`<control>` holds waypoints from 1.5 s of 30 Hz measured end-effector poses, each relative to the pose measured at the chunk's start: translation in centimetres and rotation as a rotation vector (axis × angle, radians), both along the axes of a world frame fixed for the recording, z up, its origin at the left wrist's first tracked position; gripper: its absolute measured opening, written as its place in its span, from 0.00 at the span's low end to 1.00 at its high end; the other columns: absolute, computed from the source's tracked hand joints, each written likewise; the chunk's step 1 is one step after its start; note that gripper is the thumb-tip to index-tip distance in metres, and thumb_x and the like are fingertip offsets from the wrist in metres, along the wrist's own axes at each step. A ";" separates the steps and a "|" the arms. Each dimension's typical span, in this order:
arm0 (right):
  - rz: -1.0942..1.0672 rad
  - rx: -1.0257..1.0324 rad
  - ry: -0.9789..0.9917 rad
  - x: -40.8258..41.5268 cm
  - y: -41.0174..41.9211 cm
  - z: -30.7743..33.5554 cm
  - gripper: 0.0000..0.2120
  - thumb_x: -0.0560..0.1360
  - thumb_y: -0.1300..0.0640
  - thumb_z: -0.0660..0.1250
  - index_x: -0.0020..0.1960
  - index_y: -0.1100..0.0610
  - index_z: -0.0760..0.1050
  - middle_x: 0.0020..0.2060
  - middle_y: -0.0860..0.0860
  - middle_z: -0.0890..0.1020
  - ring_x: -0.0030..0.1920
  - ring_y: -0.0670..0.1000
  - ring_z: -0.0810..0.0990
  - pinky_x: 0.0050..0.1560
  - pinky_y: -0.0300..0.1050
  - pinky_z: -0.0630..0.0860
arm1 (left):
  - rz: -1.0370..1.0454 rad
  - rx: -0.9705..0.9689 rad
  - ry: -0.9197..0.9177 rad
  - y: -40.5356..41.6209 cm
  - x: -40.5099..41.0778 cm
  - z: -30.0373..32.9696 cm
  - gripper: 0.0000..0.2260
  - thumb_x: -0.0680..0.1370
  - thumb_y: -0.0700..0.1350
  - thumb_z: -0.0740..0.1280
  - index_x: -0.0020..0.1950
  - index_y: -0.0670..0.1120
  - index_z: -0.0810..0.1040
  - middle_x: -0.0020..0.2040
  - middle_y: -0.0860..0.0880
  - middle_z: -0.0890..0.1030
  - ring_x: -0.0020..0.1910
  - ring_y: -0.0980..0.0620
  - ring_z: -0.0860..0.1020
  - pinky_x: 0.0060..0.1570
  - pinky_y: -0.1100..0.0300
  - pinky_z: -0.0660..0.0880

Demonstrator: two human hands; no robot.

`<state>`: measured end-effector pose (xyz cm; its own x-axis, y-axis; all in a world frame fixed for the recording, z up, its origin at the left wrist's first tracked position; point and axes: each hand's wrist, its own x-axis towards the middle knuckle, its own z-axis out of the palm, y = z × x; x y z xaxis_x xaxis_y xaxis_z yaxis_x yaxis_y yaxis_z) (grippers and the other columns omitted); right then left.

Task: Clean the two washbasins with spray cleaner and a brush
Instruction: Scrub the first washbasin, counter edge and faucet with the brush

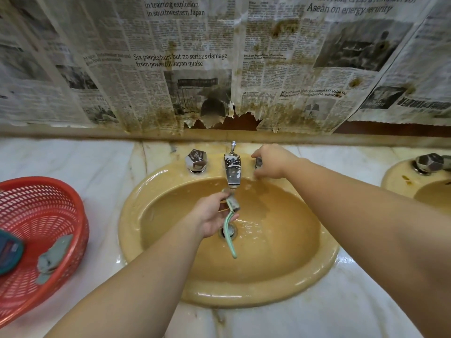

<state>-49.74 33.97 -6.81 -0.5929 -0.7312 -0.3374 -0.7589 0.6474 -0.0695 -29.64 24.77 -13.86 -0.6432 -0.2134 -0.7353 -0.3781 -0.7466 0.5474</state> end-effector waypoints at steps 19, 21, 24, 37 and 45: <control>-0.680 -0.642 -0.523 13.7 1.8 -7.0 0.22 0.77 0.34 0.53 0.45 0.49 0.76 0.42 0.53 0.84 0.42 0.60 0.83 0.45 0.56 0.81 | 0.004 -0.082 0.060 0.5 1.1 -0.6 0.13 0.81 0.40 0.69 0.64 0.38 0.79 0.51 0.41 0.85 0.45 0.47 0.84 0.40 0.55 0.81; -0.672 -0.650 -0.531 14.1 1.0 -7.3 0.19 0.79 0.39 0.56 0.45 0.51 0.76 0.43 0.53 0.83 0.43 0.59 0.82 0.45 0.54 0.79 | 0.031 -0.077 0.076 0.4 1.2 -0.9 0.12 0.81 0.41 0.69 0.63 0.38 0.80 0.50 0.42 0.85 0.46 0.48 0.83 0.48 0.52 0.81; -0.654 -0.688 -0.491 13.8 0.4 -7.6 0.16 0.84 0.45 0.56 0.49 0.54 0.76 0.44 0.53 0.82 0.46 0.56 0.79 0.44 0.48 0.71 | 0.042 -0.089 0.082 0.4 1.3 -1.4 0.11 0.82 0.42 0.68 0.61 0.38 0.82 0.50 0.40 0.85 0.46 0.47 0.82 0.55 0.48 0.79; -0.794 -0.796 -0.717 13.0 -0.4 -8.5 0.12 0.84 0.55 0.59 0.46 0.57 0.77 0.33 0.52 0.79 0.26 0.49 0.72 0.27 0.40 0.67 | 0.060 -0.238 -0.006 -0.5 0.7 -1.6 0.10 0.81 0.42 0.70 0.58 0.38 0.83 0.51 0.39 0.86 0.45 0.47 0.84 0.45 0.59 0.83; -1.017 -0.899 -0.948 12.7 -0.5 -8.8 0.09 0.81 0.62 0.61 0.52 0.64 0.78 0.33 0.56 0.77 0.24 0.49 0.70 0.23 0.40 0.64 | 0.052 -0.190 0.022 -0.2 0.0 -1.1 0.14 0.79 0.41 0.72 0.58 0.32 0.80 0.43 0.38 0.85 0.37 0.46 0.83 0.39 0.59 0.82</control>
